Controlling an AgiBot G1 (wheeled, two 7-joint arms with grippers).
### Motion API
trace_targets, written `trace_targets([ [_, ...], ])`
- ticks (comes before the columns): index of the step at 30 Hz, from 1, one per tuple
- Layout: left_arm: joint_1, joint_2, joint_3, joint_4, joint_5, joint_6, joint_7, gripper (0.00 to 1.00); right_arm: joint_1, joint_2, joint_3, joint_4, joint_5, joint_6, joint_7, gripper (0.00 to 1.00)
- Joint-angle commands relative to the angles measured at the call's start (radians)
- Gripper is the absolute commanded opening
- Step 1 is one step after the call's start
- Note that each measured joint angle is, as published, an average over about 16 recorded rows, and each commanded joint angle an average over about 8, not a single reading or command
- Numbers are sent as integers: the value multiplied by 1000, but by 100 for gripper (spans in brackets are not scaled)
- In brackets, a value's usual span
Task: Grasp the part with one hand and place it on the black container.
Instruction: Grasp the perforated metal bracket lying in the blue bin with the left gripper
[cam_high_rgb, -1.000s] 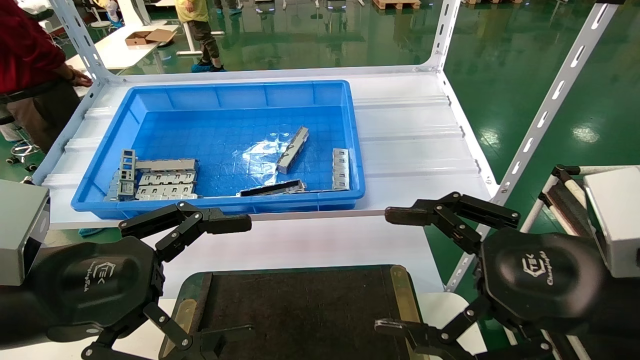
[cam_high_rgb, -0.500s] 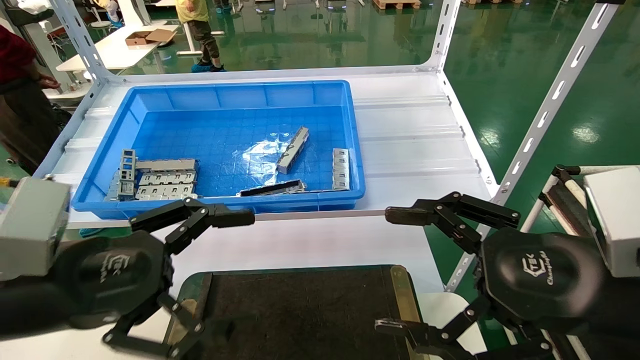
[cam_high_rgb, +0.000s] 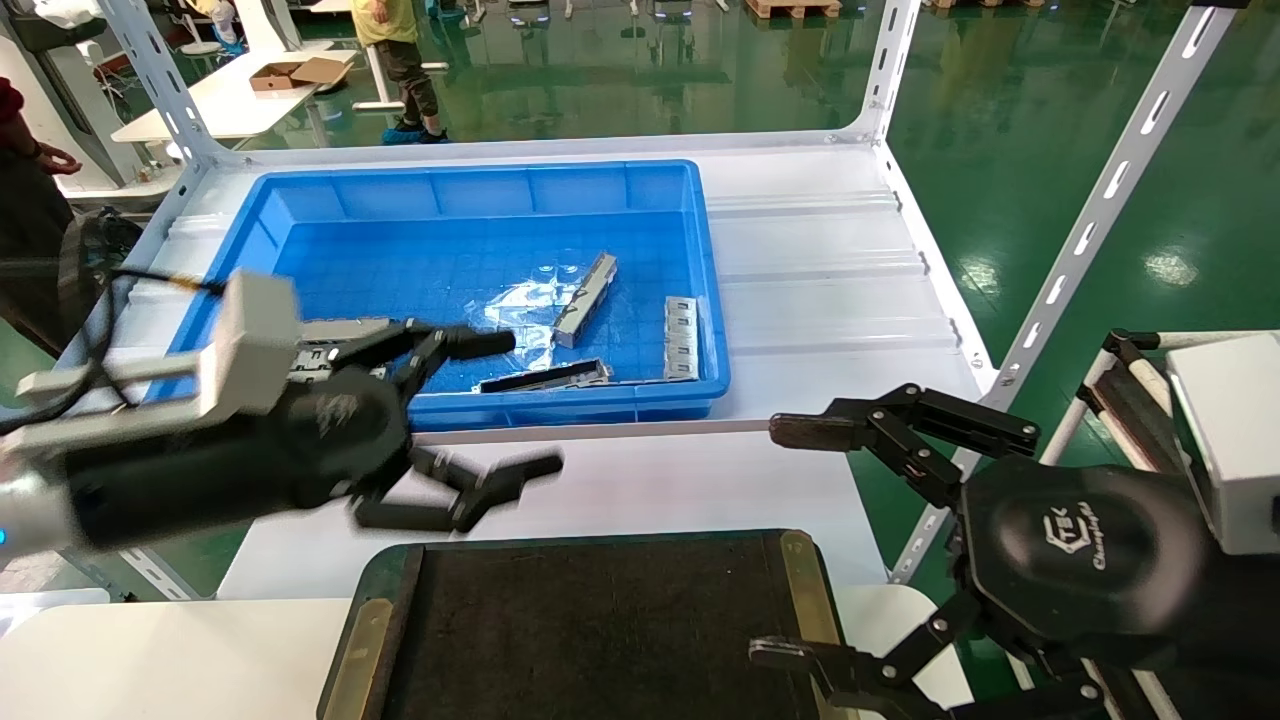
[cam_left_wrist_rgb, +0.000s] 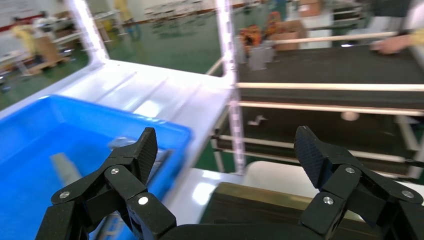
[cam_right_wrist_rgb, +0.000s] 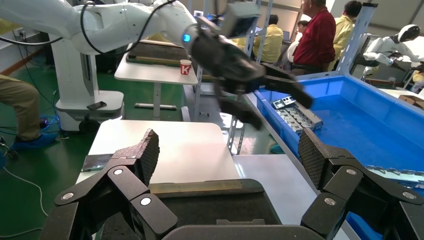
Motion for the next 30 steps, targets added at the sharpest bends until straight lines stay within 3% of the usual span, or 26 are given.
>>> trace_targets([
  [1, -17, 23, 10, 20, 32, -39, -3, 100, 0, 0, 0, 0, 0, 0, 0, 100],
  [17, -203, 269, 87, 358, 230, -268, 106, 100, 0, 0, 0, 0, 0, 0, 0, 100],
  [30, -352, 473, 112, 726, 309, -454, 240, 100, 0, 0, 0, 0, 0, 0, 0, 100],
])
